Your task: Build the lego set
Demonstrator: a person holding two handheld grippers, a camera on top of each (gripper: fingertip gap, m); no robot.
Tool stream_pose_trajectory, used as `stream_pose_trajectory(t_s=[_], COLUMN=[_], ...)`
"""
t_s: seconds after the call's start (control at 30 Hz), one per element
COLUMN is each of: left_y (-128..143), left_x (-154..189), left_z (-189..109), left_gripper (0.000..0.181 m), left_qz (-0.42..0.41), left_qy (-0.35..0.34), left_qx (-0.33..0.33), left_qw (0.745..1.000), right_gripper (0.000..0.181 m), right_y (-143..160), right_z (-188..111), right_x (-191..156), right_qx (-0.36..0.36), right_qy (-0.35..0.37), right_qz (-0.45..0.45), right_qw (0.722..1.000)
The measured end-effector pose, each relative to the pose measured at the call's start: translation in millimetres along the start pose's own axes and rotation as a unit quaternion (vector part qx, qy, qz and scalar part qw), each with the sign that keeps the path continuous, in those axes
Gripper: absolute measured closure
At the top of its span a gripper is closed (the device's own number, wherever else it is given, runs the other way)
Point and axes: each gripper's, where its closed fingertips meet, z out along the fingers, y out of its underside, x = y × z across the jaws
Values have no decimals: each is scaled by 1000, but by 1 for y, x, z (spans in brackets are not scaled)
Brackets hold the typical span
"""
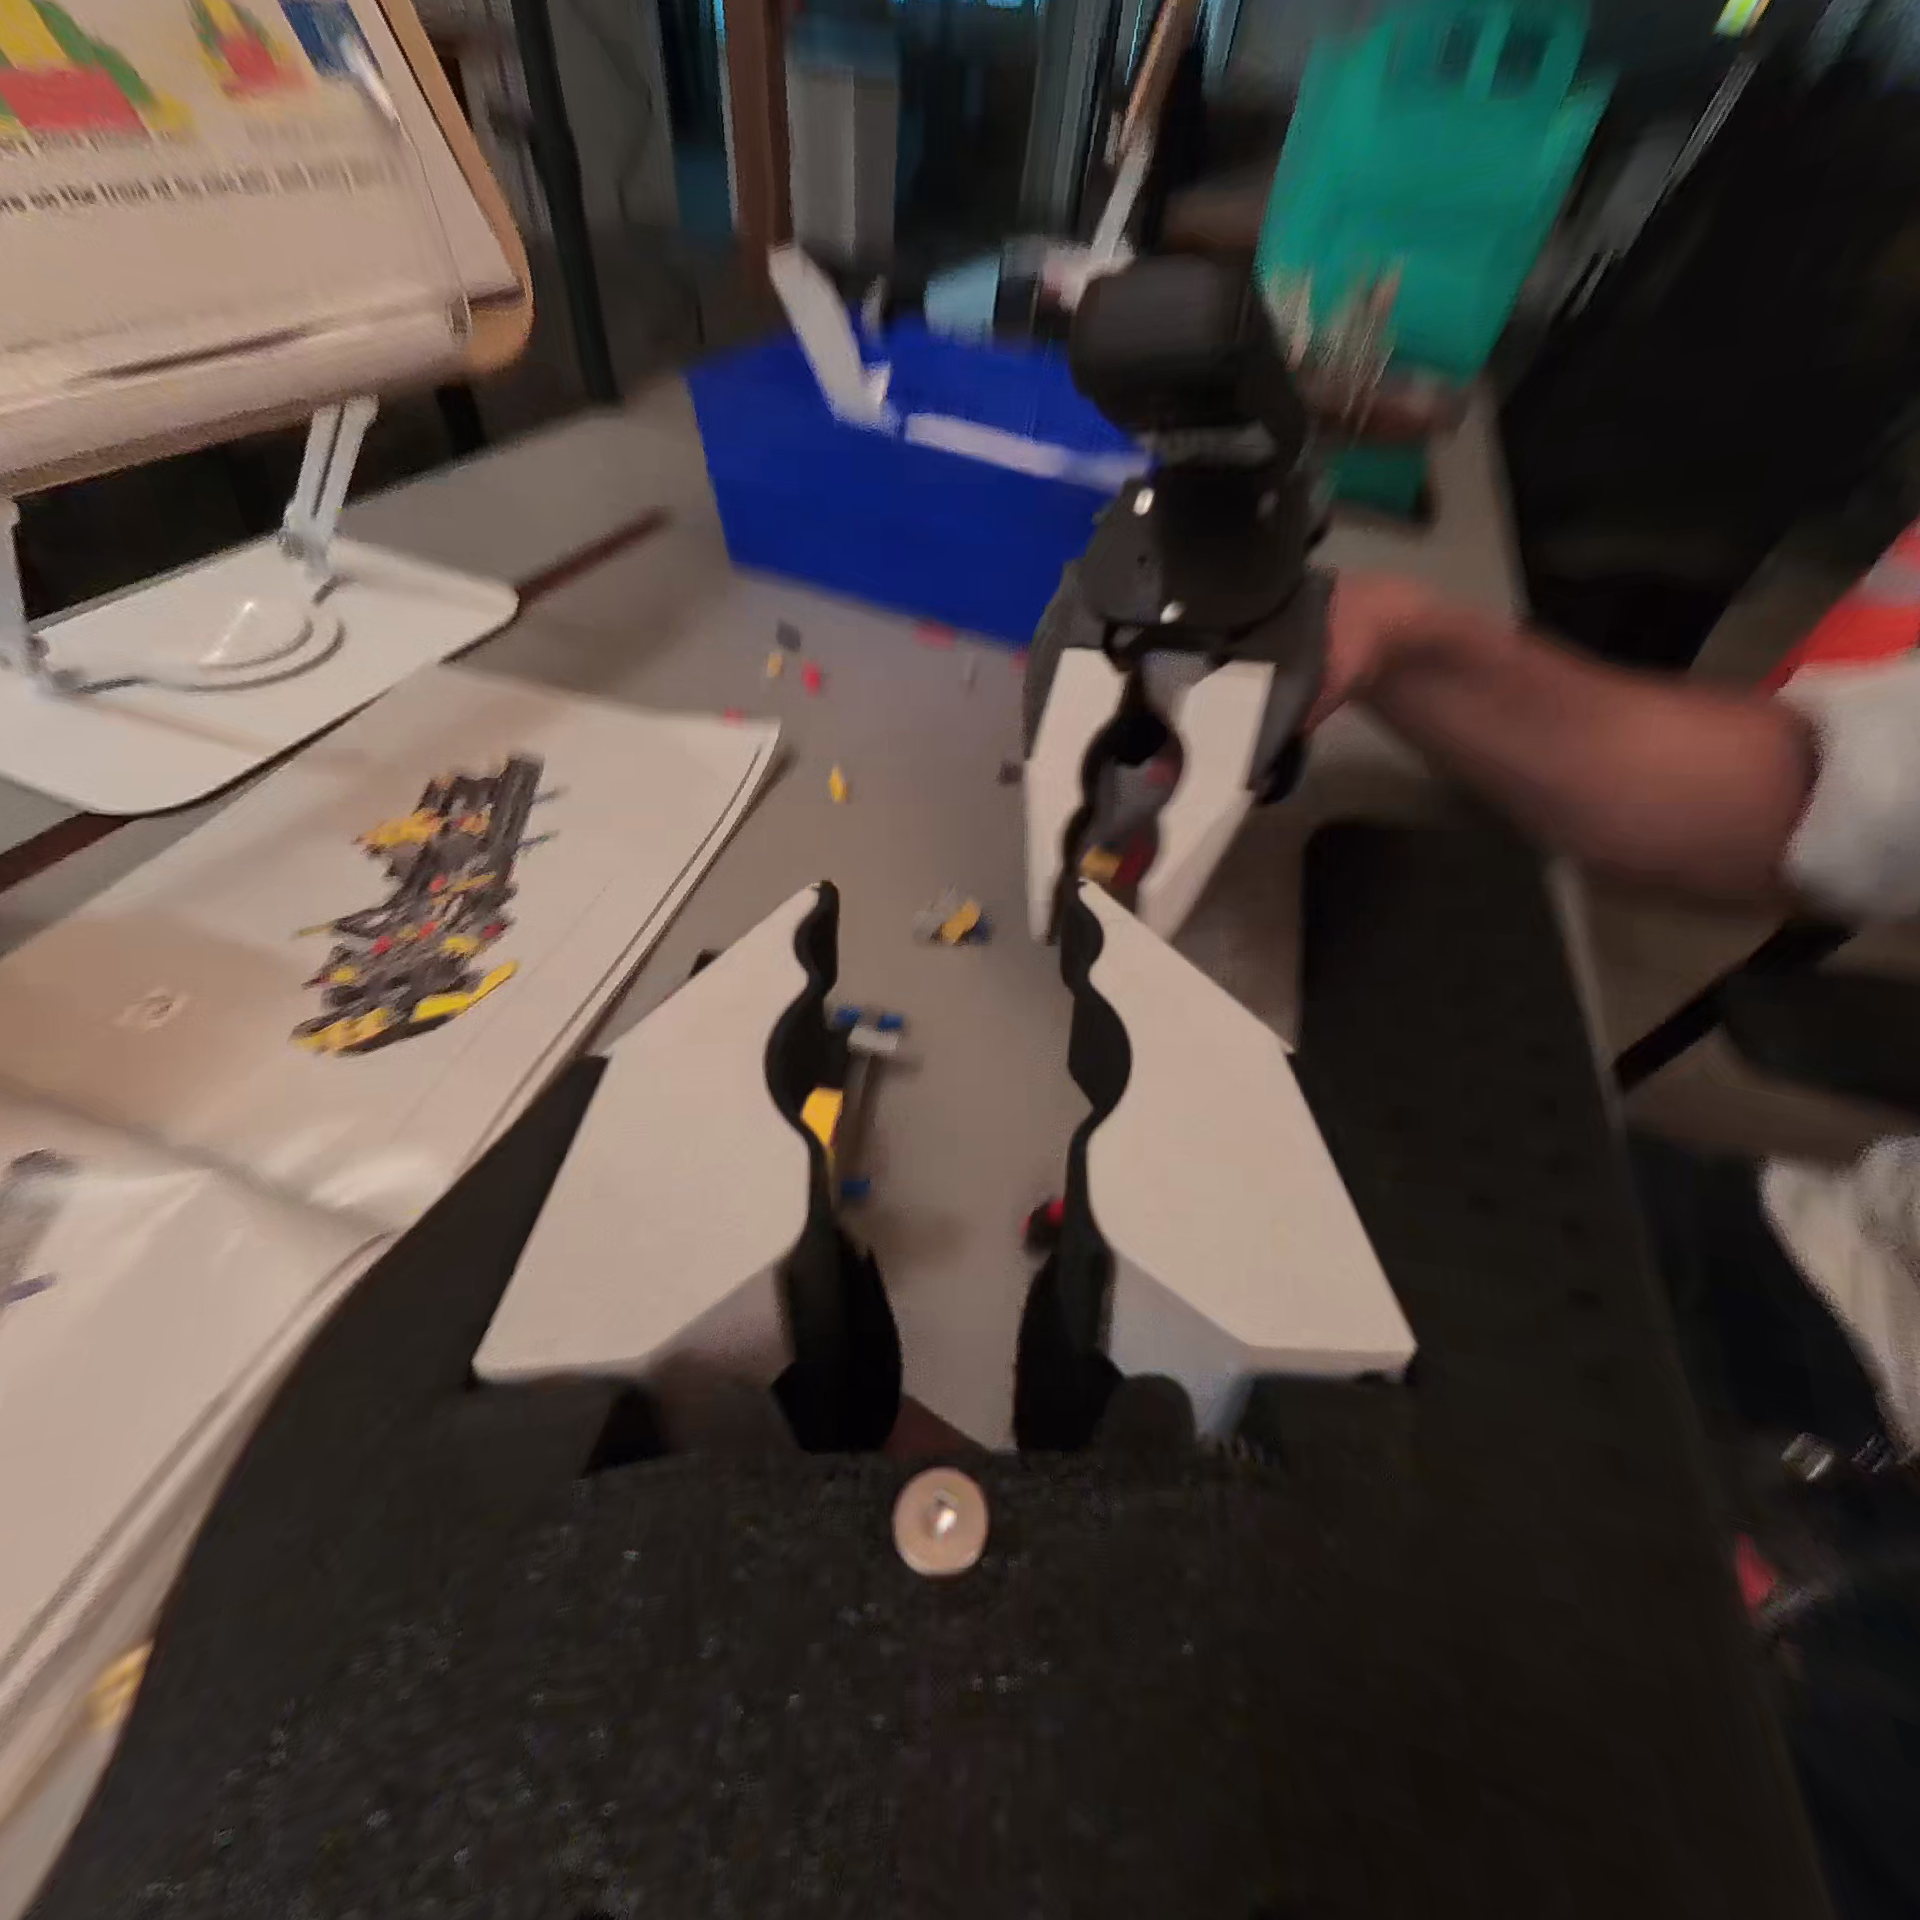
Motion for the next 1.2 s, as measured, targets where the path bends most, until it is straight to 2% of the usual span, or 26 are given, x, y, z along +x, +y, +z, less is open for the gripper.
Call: stream_pose_trajectory(t_s=[0.07,0.1,0.17,0.3,0.43,0.5,0.6,0.63,0.73,0.83,0.97,1.1,1.2], left_y=[-5,-6,-9,2,6,15,31,36,43,47,56,55,57], left_x=[-1,-1,-4,-18,-24,-22,-12,-8,0,12,31,37,38], left_z=[-1,-3,-9,-7,-2,1,7,8,13,18,28,31,30], left_gripper=[138,138,138,139,139,139,139,139,140,149,153,154,167], left_qz=[-48,-56,-47,-67,-19,25,102,126,213,288,323,318,336], left_qy=[20,24,18,-11,-54,-68,-79,-80,-100,-111,-92,-86,-91], left_qx=[50,47,62,63,54,24,-21,-34,-60,-69,-85,-82,-84], left_qw=[997,997,997,996,997,997,991,988,970,949,938,941,934], right_gripper=[153,148,143,140,140,142,166,167,168,169,169,170,170], right_y=[17,27,35,29,35,30,24,23,12,-22,-45,-59,-62], right_z=[-30,-40,-44,-26,-2,2,7,8,9,7,7,12,15], right_x=[39,51,56,58,62,63,63,61,49,12,-20,-37,-42], right_qx=[-2,-18,-39,-33,-55,-45,-32,-31,1,94,140,155,155], right_qy=[98,127,132,143,137,143,138,136,89,-43,-139,-179,-186], right_qz=[6,9,13,2,7,-3,8,9,42,86,92,96,96], right_qw=[995,992,990,989,989,989,990,990,995,991,976,967,966])
